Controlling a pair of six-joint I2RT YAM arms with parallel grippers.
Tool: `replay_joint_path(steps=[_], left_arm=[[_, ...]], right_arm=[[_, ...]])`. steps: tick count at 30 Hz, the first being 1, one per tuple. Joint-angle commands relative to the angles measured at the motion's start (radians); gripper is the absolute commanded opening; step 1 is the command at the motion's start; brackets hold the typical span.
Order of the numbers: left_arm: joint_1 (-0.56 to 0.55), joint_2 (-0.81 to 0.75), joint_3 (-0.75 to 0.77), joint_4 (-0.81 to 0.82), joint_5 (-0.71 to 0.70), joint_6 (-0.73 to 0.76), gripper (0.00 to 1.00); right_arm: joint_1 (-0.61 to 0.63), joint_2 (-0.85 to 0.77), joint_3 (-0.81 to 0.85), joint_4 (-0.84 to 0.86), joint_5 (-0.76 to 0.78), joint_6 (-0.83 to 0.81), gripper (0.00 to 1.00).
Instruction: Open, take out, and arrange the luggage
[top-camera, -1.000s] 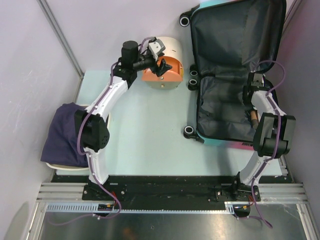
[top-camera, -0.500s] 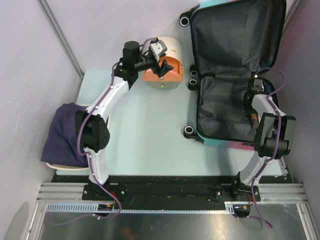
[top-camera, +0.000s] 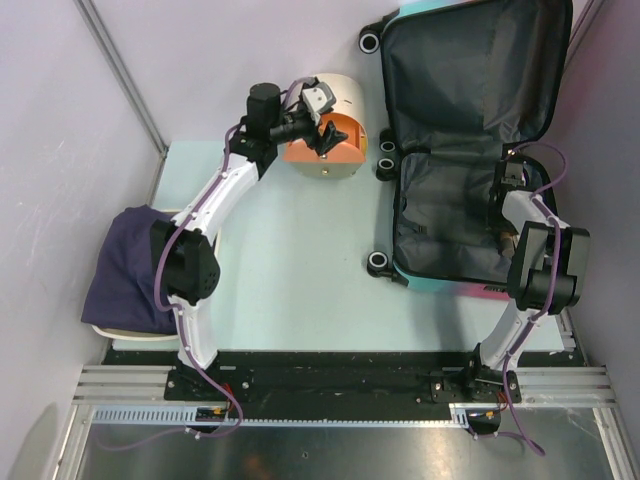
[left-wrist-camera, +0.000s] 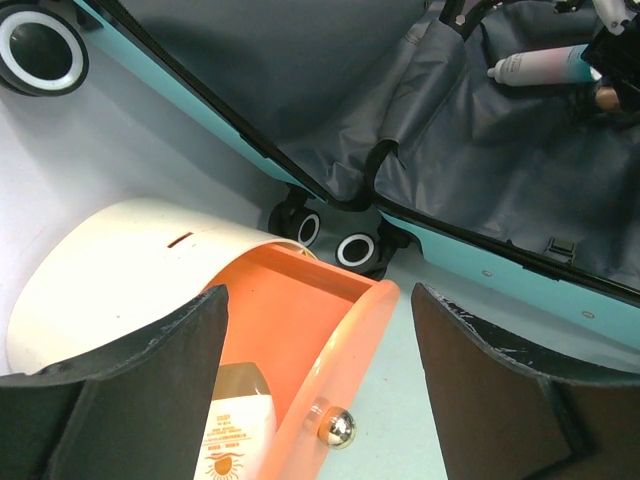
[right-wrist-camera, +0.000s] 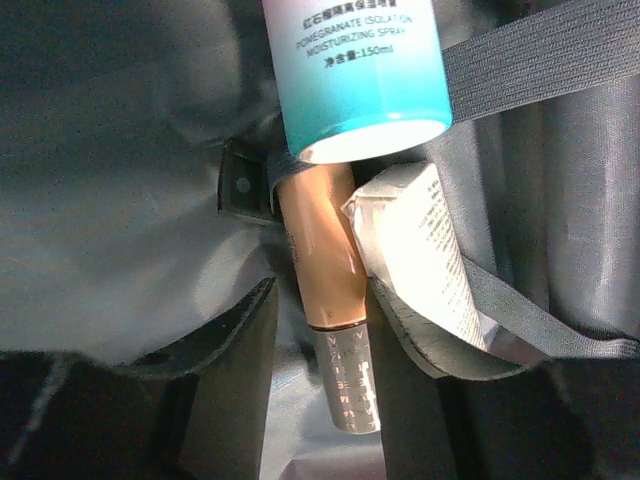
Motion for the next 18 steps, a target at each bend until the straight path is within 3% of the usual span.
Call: replay_joint_path(steps=[1,8,18], left_arm=[[-0.007,-0.066,-0.017,0.015,0.015,0.019,0.79],[-0.007,-0.066,-0.026,0.016,0.016,0.026,0.79],[-0.007,-0.083,-0.057,0.015,0.013,0.024,0.79]], right_arm=[[-0.015,0.019,-0.037,-0.01,0.014,0.02,0.45],[-0.029,0.054,-0.049,0.021,0.037,0.017,0.54],[-0.026,0.073,-0.049,-0.056,-0.009,0.103,0.57]])
